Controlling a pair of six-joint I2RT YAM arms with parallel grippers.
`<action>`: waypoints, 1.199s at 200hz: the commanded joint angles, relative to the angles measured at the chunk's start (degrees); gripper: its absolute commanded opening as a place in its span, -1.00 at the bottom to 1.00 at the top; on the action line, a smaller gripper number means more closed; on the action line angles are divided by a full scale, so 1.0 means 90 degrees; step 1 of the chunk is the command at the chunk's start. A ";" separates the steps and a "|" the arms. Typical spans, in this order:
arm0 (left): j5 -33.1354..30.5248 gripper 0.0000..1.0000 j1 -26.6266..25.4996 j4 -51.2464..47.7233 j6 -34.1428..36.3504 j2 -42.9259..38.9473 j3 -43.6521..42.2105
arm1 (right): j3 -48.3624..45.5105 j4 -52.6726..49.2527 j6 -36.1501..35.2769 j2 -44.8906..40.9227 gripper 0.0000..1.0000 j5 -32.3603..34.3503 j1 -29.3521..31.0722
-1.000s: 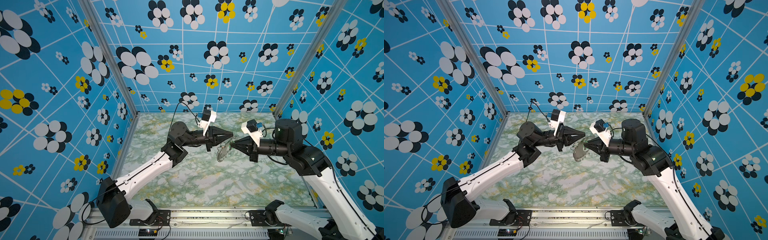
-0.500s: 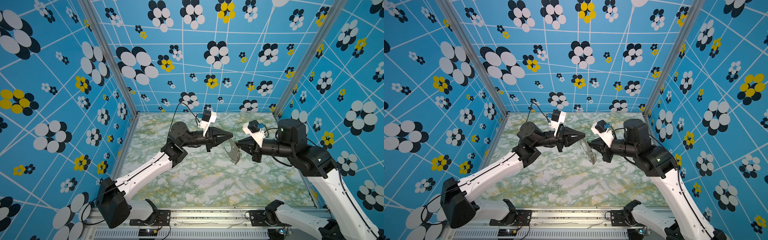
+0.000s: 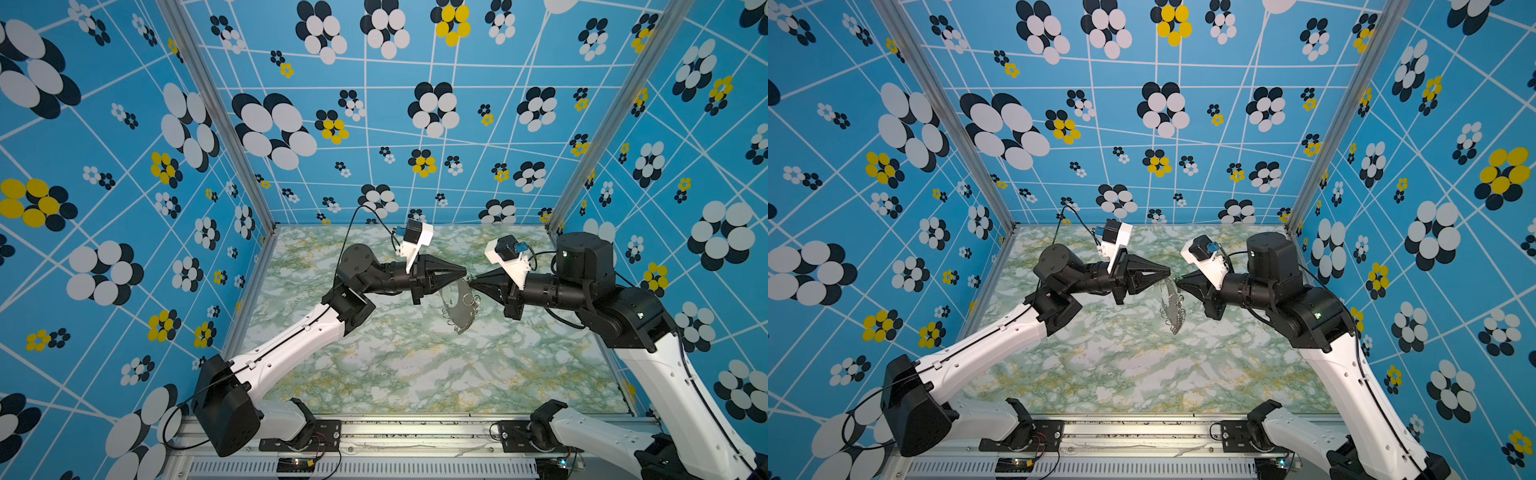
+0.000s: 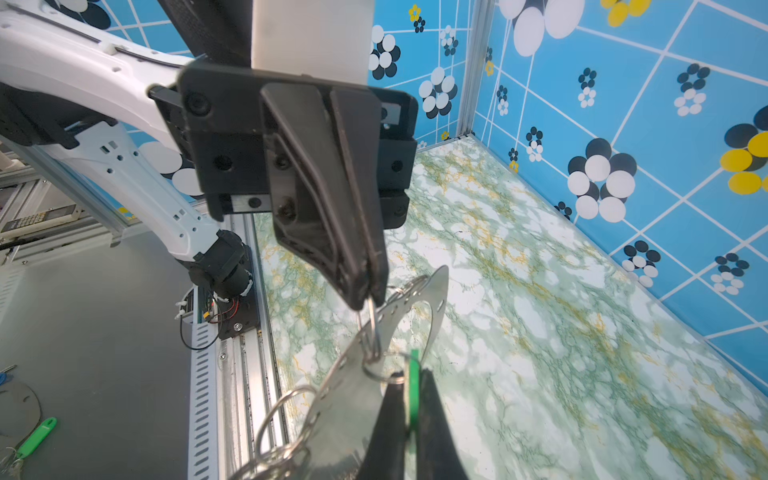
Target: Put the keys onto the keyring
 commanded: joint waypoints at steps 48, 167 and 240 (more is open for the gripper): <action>0.0308 -1.00 -0.0039 0.0080 0.0059 -0.0093 -0.0048 | 0.0272 -0.0207 -0.0218 -0.0028 -1.00 0.0457 0.0033; 0.0578 -1.00 -0.0082 -0.1533 0.1055 -0.0172 0.0271 | 0.0441 -0.0822 -0.0422 0.0248 -1.00 0.0794 0.0368; -0.0980 0.58 -0.0038 -0.3248 0.2231 -0.0936 -0.0047 | 0.0756 -0.1162 -0.0624 0.0457 -1.00 0.1758 0.0695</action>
